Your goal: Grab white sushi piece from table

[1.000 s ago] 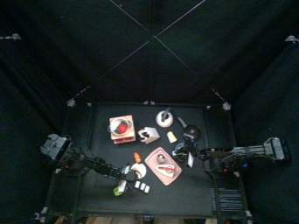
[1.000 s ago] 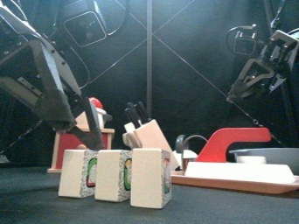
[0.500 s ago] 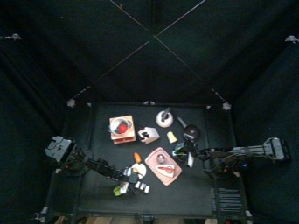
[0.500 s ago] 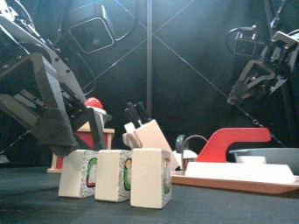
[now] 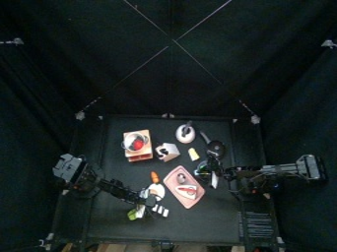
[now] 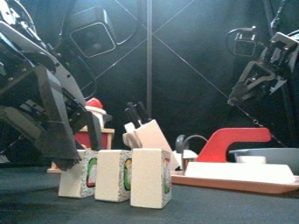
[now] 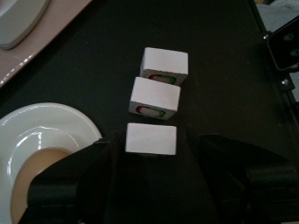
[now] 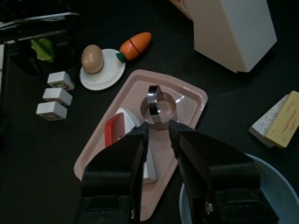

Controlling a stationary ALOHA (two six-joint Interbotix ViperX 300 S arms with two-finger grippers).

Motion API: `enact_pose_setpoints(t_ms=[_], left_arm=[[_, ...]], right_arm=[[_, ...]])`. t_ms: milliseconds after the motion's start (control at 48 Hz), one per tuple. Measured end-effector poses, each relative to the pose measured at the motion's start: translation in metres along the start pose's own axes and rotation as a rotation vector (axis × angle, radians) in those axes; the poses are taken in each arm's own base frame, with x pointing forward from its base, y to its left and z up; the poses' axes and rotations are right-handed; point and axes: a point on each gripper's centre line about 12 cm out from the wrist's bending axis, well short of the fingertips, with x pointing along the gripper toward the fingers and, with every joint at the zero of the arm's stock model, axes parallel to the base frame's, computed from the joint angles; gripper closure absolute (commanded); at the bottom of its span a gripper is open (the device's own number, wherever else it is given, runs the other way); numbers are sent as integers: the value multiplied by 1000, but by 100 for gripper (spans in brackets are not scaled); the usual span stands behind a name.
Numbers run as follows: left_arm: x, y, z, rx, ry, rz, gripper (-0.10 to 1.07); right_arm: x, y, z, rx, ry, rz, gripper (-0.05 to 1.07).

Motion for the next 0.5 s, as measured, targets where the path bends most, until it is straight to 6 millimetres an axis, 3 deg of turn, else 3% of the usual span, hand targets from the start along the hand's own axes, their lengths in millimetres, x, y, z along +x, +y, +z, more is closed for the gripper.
enact_pose_setpoints(t_ms=[229, 500], left_arm=[[0, 0, 2, 0, -5, 0, 21], [-13, -1, 13, -4, -41, -7, 21]], right_arm=[[0, 0, 1, 0, -1, 0, 35], [0, 0, 0, 1, 0, -1, 35]])
